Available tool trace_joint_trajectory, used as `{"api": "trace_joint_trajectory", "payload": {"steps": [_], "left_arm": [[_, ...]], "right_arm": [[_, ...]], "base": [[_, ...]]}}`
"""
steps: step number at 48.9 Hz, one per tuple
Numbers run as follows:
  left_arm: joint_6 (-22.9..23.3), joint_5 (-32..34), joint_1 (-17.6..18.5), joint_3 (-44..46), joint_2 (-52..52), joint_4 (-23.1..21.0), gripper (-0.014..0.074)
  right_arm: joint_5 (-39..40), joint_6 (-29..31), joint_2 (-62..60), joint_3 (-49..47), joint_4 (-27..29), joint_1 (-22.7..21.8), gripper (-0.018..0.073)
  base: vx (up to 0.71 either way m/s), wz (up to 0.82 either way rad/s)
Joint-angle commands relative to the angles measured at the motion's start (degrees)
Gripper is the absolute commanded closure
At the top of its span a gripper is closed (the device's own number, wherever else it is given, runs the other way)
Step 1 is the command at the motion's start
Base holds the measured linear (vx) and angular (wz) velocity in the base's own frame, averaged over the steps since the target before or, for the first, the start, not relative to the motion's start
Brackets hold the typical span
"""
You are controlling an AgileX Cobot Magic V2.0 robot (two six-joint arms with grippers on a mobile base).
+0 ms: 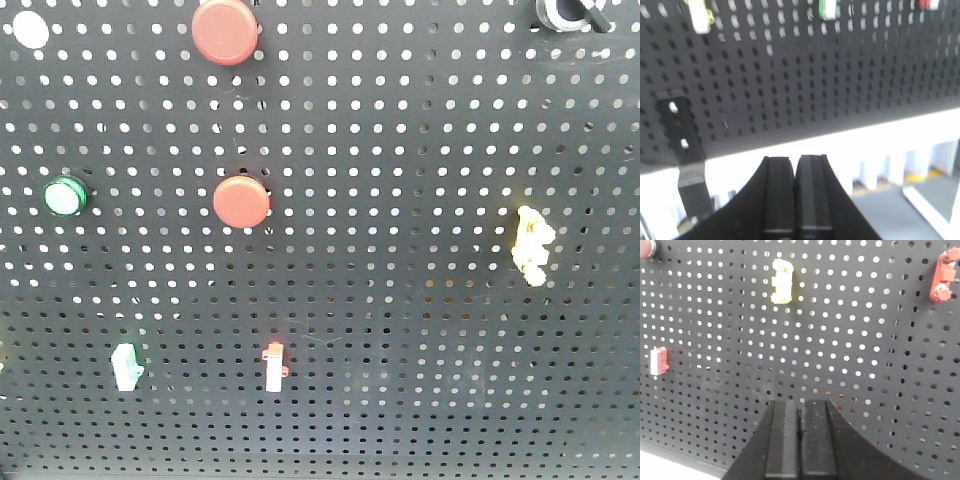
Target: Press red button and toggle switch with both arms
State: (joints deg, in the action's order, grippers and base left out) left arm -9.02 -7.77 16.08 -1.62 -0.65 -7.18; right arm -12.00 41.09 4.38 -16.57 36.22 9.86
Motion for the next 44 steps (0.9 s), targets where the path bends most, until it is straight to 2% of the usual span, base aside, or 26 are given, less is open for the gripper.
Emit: {"api": "trace_joint_trajectory", "payload": {"steps": [1, 35, 38, 41, 44], "left_arm": [[0.6, 5.5, 0.0, -1.9, -1.0, 0.0, 0.0594], [0.6, 5.5, 0.0, -1.9, -1.0, 0.0, 0.0594], [0.6, 5.5, 0.0, -1.9, -1.0, 0.0, 0.0594], [0.6, 5.5, 0.0, -1.9, -1.0, 0.0, 0.0594], [0.6, 5.5, 0.0, -1.9, -1.0, 0.0, 0.0594]], "right_arm": [[3.6, 0.2, 1.0, -1.7, 0.4, -0.4, 0.0562], [3.7, 0.2, 1.0, -1.7, 0.4, -0.4, 0.0562], [3.8, -0.1, 1.0, -1.3, -1.7, -0.4, 0.0562], [3.5, -4.6, 1.0, 0.1, -6.1, -0.4, 0.0562], [3.5, -15.7, 1.0, 2.0, -14.7, -0.4, 0.0562]], "base": [[0.00, 0.00], [0.00, 0.00], [0.00, 0.00], [0.00, 0.00], [0.00, 0.00]]}}
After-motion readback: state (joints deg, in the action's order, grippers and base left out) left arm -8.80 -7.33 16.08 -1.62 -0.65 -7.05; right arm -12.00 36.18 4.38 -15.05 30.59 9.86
